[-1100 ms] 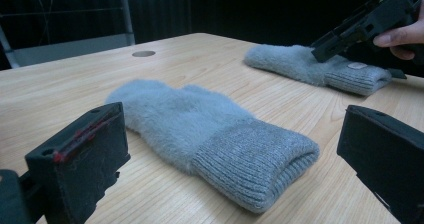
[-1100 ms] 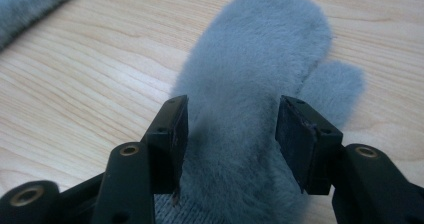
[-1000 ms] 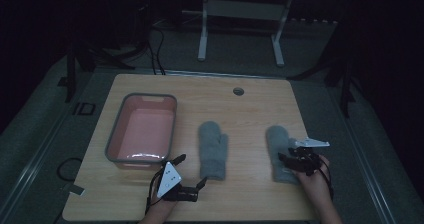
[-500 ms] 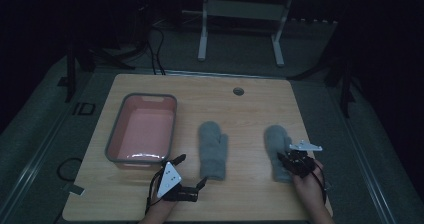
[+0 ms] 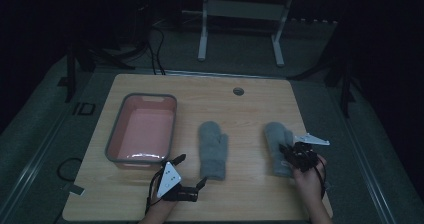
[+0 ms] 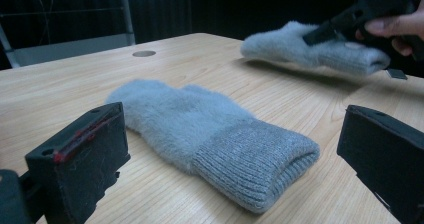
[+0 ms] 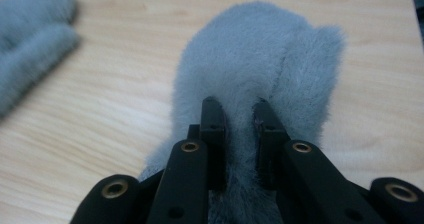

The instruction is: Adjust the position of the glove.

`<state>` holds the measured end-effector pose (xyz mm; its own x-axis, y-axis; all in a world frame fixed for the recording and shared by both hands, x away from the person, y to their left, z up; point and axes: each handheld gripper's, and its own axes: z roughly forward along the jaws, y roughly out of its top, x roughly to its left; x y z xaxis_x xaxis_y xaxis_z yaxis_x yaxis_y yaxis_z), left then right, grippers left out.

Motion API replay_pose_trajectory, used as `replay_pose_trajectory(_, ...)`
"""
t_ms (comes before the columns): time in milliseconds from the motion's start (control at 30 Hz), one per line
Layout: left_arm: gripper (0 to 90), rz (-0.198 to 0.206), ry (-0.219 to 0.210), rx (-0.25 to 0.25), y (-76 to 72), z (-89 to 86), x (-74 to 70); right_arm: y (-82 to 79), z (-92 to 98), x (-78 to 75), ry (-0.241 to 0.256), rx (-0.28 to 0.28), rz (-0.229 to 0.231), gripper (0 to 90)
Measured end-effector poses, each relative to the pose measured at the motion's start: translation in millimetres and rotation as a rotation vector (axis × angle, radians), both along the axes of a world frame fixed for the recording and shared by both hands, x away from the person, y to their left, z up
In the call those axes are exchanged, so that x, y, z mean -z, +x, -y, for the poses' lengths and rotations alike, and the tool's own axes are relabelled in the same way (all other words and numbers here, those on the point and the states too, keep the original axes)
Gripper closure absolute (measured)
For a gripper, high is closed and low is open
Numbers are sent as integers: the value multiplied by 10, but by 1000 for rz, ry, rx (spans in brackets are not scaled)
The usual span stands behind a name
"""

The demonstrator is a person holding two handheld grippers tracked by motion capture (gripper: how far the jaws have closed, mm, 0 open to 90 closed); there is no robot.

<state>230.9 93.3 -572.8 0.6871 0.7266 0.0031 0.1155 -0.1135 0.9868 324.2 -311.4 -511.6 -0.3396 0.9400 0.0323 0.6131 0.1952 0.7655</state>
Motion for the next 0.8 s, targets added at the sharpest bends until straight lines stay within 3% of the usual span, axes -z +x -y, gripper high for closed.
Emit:
replay_pose_trajectory(433, 3, 1, 3, 2, -1, 3, -1, -49, -325, -570, 20, -34, 85, 794)
replay_pose_trajectory(800, 3, 3, 0, 1, -3, 3, 1, -56, -882, -746, 45, -111, 114, 794)
